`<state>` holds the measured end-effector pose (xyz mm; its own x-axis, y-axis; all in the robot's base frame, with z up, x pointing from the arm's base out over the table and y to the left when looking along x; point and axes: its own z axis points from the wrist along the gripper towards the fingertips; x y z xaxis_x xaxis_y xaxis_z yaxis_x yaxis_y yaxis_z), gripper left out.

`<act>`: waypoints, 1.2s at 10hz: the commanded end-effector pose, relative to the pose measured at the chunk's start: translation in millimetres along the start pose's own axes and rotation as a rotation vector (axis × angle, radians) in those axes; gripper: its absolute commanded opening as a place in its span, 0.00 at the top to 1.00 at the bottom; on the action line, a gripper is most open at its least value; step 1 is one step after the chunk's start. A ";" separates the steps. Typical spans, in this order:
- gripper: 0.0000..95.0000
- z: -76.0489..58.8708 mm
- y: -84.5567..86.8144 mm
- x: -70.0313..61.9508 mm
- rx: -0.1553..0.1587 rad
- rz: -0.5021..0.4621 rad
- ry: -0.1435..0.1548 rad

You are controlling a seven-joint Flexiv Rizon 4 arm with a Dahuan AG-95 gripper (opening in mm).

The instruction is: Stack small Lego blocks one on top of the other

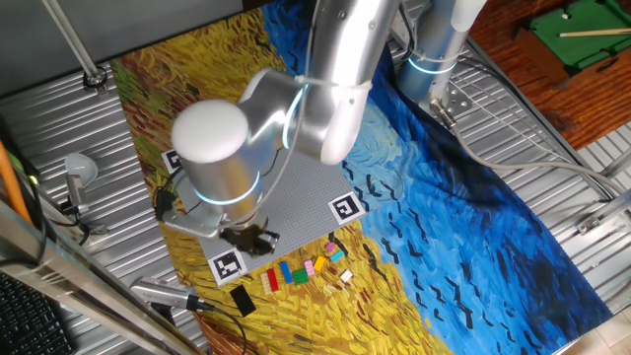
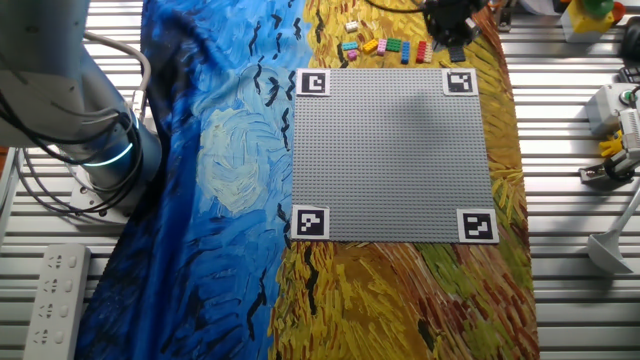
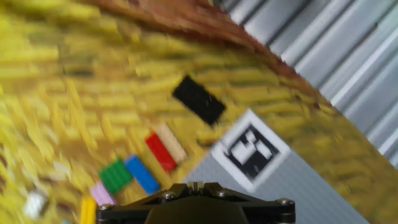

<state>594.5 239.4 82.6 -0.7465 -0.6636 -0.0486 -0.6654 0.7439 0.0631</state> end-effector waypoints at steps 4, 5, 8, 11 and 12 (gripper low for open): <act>0.80 -4.2 -7.4 -3.4 0.046 0.042 -0.012; 0.80 -4.2 -7.4 -3.4 0.047 0.032 -0.014; 0.80 -4.2 -7.4 -3.4 0.050 -0.011 -0.028; 0.80 -4.2 -7.4 -3.4 0.057 -0.017 -0.027; 0.80 -3.6 -8.7 -5.9 0.056 -0.021 -0.031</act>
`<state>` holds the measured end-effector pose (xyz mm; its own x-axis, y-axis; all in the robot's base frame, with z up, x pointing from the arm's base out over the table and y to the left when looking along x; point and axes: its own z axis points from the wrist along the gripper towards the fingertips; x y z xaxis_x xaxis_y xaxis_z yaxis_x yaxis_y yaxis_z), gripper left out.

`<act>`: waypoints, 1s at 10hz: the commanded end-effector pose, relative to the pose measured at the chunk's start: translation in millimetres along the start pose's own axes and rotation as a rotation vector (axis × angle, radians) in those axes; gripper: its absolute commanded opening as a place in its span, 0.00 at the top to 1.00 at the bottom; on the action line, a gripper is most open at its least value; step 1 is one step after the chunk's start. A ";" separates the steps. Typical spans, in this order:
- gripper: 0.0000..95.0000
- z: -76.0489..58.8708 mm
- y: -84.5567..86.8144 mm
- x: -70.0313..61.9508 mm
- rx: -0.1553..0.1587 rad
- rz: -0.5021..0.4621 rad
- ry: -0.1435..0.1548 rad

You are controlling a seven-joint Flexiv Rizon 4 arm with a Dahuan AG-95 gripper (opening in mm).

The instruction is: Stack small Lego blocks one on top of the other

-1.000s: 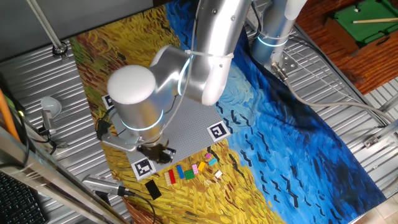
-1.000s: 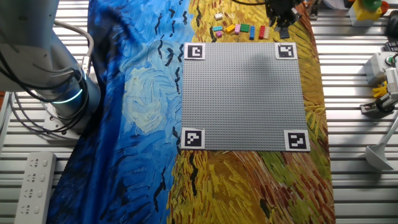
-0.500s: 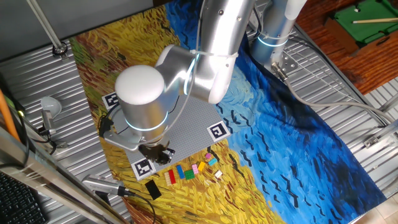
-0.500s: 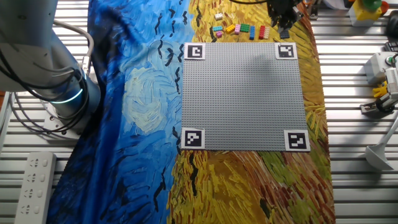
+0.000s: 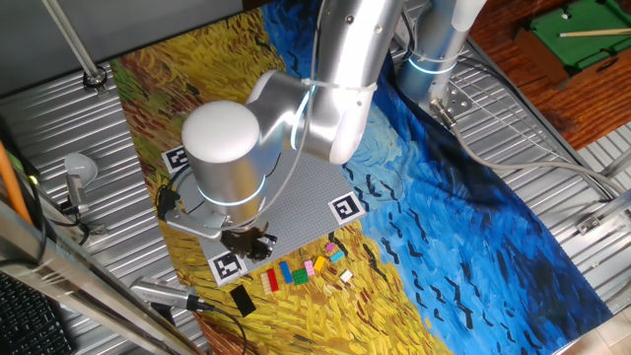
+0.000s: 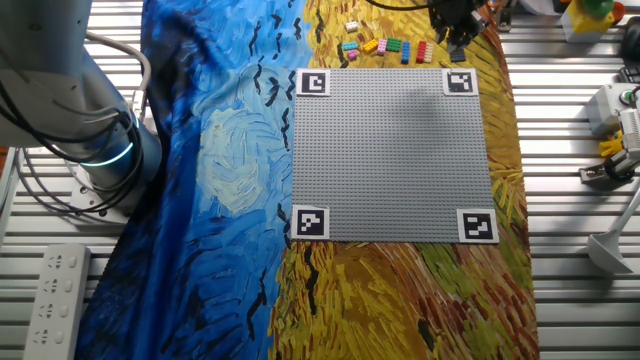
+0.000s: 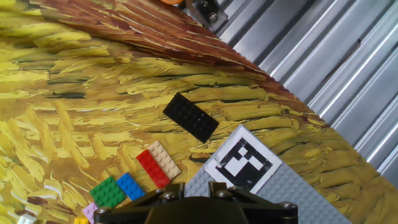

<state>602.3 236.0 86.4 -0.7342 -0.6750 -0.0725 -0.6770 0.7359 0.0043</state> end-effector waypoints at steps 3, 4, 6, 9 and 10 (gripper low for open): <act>0.60 6.3 -8.7 -23.0 -0.016 -0.031 -0.021; 0.60 12.2 -8.2 -29.5 -0.016 -0.033 -0.024; 0.60 21.5 -5.1 -35.7 -0.016 -0.036 -0.043; 0.60 30.9 -4.3 -35.6 -0.011 -0.055 -0.060; 0.60 34.9 -3.9 -35.5 -0.008 -0.054 -0.066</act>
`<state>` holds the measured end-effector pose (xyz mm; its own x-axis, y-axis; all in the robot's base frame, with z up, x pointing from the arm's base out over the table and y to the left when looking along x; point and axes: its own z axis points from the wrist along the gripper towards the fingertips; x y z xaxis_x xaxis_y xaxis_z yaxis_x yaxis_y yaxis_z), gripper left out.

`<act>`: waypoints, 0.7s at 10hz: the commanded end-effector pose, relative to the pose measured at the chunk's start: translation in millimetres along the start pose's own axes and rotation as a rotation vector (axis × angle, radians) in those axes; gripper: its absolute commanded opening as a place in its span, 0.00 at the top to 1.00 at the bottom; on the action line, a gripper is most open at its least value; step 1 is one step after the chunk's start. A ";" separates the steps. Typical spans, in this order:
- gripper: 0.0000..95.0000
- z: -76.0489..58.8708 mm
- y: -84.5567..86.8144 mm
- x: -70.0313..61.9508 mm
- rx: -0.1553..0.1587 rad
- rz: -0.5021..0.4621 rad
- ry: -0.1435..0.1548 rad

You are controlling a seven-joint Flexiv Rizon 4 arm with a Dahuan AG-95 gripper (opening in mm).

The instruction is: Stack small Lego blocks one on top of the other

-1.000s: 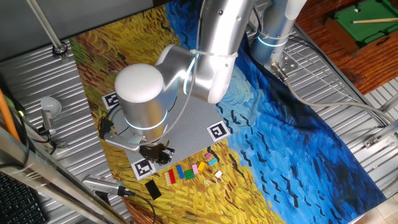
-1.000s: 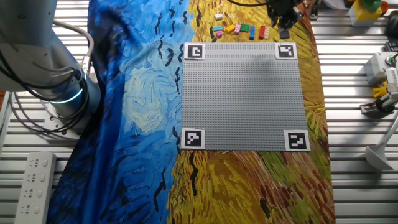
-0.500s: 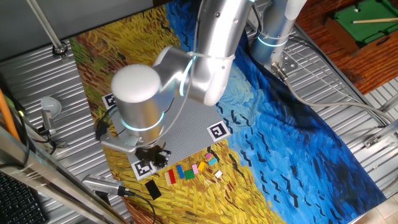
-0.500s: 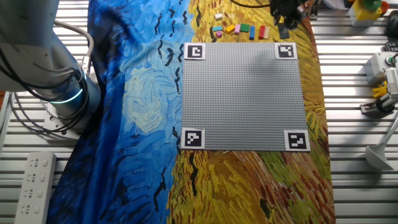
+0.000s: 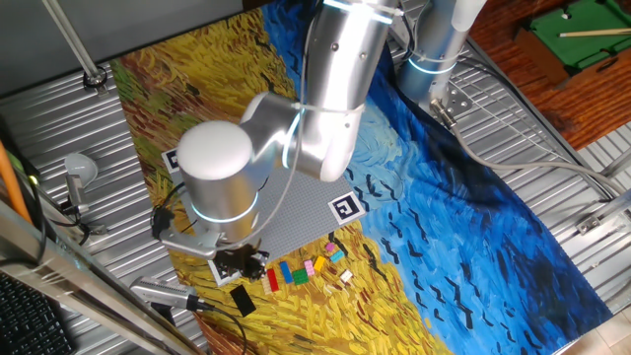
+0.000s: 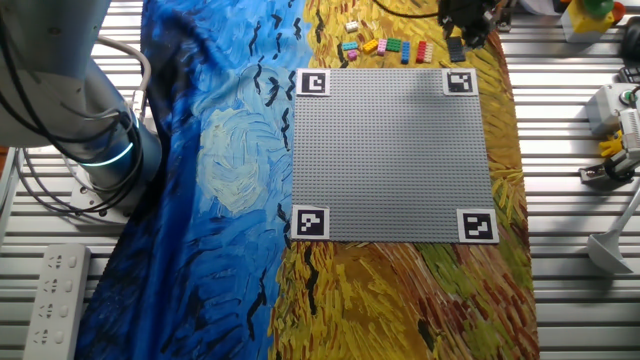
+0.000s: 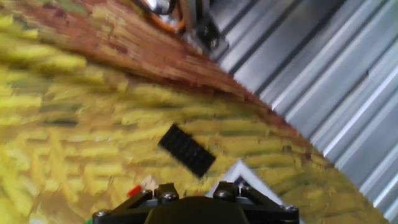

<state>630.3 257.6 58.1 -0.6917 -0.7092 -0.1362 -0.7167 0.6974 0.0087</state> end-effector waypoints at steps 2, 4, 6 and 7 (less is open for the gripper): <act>0.60 8.9 -0.3 -1.6 0.005 -0.005 -0.004; 0.60 11.7 0.9 -0.9 0.007 -0.017 -0.010; 0.60 12.3 1.9 -1.5 0.017 -0.058 0.002; 0.60 12.3 1.9 -1.5 0.022 -0.056 -0.004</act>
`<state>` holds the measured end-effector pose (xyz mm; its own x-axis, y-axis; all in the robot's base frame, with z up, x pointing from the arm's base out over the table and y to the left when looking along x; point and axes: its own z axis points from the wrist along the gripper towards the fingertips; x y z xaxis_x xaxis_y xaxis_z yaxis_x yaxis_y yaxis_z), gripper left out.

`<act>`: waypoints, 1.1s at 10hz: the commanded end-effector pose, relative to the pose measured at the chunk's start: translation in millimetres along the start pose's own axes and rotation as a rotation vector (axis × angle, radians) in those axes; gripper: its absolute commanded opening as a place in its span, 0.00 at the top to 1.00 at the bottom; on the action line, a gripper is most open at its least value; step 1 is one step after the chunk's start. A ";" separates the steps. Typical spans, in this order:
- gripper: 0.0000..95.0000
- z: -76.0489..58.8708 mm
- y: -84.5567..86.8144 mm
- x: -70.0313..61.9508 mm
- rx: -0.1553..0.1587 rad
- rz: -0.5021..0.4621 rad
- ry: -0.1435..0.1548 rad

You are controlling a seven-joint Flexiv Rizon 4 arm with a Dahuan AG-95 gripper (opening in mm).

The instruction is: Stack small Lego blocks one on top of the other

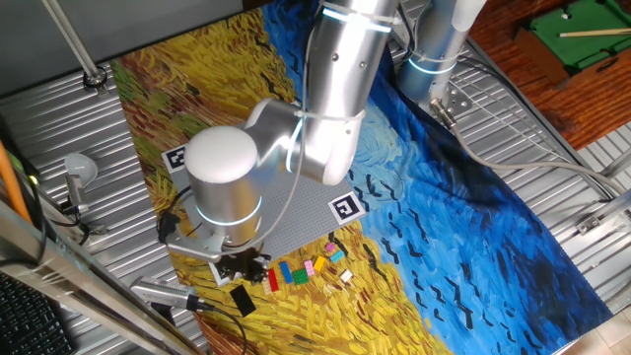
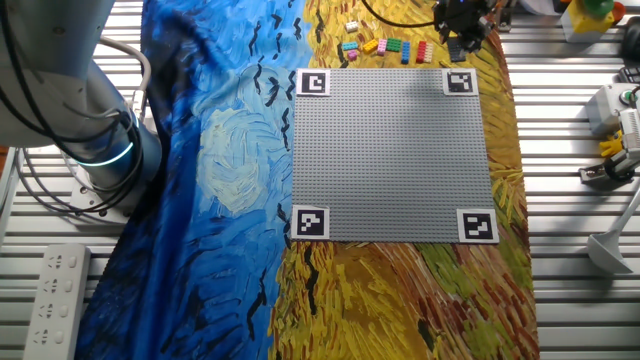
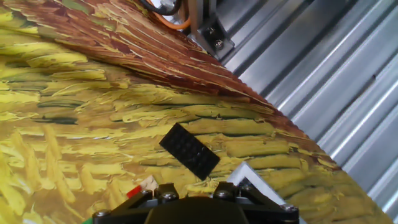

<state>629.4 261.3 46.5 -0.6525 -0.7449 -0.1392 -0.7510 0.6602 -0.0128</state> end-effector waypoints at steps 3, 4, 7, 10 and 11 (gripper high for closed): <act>0.60 0.6 -1.3 -1.0 0.020 0.002 0.013; 0.60 0.6 -1.3 -1.0 0.018 -0.012 0.011; 0.60 0.6 -1.3 -1.0 0.023 -0.044 0.002; 0.60 4.1 -0.3 -5.6 0.025 -0.046 -0.012; 0.60 6.6 0.7 -7.6 0.028 -0.048 -0.015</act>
<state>633.1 269.0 41.1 -0.6133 -0.7751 -0.1520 -0.7787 0.6255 -0.0476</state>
